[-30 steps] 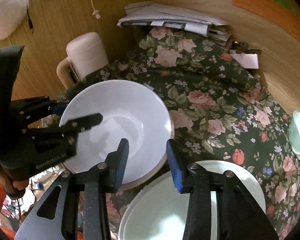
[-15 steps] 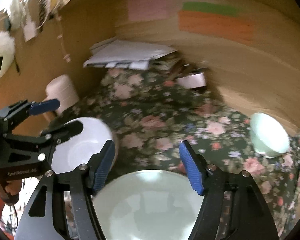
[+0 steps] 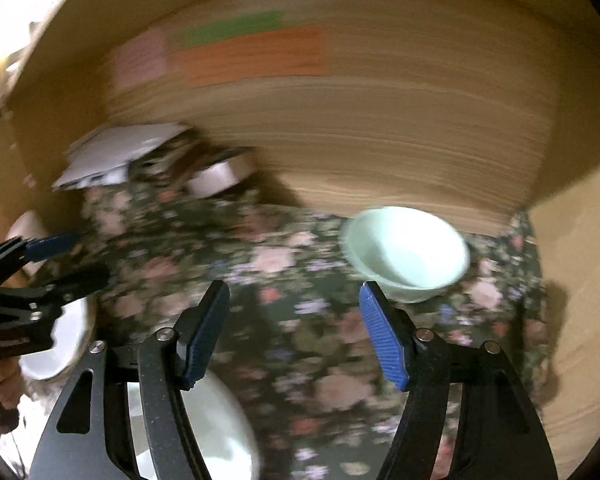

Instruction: Organize plates and bowls

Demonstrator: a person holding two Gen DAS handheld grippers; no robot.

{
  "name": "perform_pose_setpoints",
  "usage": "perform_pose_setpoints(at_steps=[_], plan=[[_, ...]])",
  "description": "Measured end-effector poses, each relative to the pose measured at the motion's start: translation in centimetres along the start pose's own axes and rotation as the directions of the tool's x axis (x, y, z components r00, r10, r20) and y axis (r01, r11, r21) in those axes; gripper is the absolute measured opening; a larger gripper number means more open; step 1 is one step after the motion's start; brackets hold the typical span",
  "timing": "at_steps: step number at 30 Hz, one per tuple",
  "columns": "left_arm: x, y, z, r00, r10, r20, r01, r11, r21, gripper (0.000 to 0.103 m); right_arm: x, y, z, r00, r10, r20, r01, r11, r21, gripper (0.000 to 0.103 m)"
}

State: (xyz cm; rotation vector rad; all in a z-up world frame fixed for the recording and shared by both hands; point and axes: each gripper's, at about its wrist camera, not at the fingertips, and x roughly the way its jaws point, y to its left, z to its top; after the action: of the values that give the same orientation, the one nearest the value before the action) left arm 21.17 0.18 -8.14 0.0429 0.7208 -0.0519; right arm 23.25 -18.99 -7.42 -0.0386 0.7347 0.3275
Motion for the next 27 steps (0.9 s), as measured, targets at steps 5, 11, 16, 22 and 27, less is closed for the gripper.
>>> perform_pose_setpoints(at_steps=[5, 11, 16, 22, 27], plan=[[2.7, -1.6, 1.6, 0.999, -0.023, -0.033, 0.023, 1.0, -0.003, 0.083, 1.7, -4.2, 0.3, 0.997, -0.072, -0.03, 0.074, 0.995, 0.067, 0.064], [6.5, -3.5, 3.5, 0.997, -0.012, -0.081, 0.012, 1.0, 0.002, 0.083, 4.4, -8.1, 0.5, 0.989, -0.13, -0.073, 0.139, 0.981, 0.133, 0.064], [9.3, -4.4, 4.3, 0.992, -0.014, -0.124, 0.014, 1.0, -0.004, 0.083, 7.6, -10.1, 0.6, 0.98, -0.147, -0.136, 0.168, 0.972, 0.163, 0.064], [10.6, -5.0, 5.2, 0.994, 0.002, -0.109, -0.004, 1.0, -0.015, 0.083, 9.8, -11.7, 0.7, 0.974, -0.142, -0.174, 0.175, 0.966, 0.191, 0.063], [11.5, -5.6, 5.7, 0.995, -0.009, -0.098, 0.008, 1.0, -0.007, 0.083, 10.7, -11.5, 0.6, 0.974, -0.088, -0.207, 0.126, 0.975, 0.181, 0.043]])
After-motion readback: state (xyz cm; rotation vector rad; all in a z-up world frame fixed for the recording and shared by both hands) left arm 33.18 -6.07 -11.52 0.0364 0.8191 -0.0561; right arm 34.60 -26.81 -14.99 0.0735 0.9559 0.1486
